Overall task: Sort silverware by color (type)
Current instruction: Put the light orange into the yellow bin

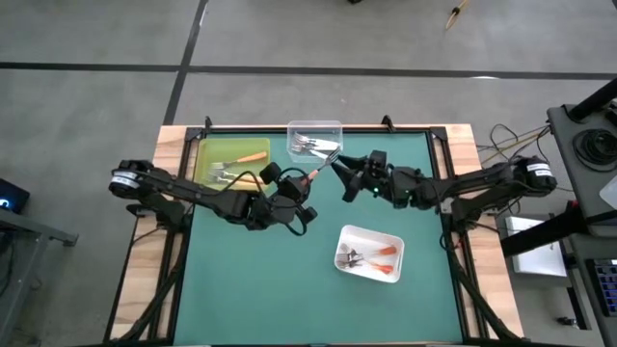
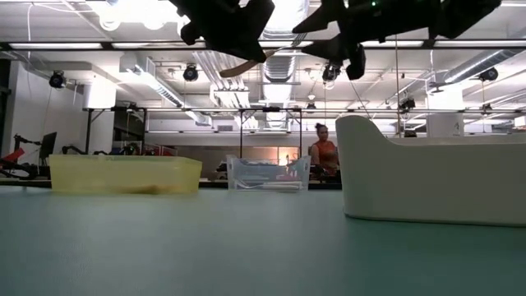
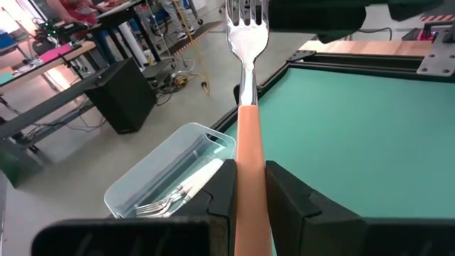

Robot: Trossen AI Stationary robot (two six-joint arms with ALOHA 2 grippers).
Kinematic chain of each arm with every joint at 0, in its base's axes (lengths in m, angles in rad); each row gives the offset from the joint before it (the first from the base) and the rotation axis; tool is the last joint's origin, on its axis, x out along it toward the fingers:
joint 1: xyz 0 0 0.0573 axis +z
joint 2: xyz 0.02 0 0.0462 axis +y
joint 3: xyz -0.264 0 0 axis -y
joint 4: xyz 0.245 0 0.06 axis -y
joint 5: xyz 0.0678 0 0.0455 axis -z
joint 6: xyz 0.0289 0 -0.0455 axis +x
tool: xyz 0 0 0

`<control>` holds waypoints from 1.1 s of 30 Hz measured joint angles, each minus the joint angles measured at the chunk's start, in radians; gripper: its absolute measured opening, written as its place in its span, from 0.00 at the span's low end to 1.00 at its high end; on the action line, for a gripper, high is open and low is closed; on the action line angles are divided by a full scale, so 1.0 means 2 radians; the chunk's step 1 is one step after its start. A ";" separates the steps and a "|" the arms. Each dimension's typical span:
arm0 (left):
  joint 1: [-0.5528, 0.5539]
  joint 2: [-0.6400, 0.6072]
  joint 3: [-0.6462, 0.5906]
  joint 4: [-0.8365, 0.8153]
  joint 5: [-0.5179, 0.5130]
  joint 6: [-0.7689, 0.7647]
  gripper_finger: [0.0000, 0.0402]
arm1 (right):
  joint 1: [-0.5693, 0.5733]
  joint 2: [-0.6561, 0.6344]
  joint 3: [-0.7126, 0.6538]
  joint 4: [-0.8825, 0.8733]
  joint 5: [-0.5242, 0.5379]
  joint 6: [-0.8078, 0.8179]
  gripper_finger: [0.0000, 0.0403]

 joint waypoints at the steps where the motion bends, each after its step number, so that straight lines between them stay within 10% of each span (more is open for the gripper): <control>1: 0.000 0.000 0.000 0.000 0.000 -0.002 0.09 | 0.000 0.006 0.005 0.000 0.000 -0.004 0.47; 18: 0.000 0.000 0.000 0.030 0.000 -0.003 0.09 | 0.000 0.105 0.081 0.004 0.000 -0.042 0.46; 27: 0.000 0.000 0.000 0.030 0.002 -0.002 0.09 | 0.001 0.117 0.097 0.009 -0.008 -0.061 0.08; 33: 0.000 0.000 0.000 0.029 0.005 -0.001 0.09 | 0.001 0.116 0.097 0.008 -0.011 -0.076 0.04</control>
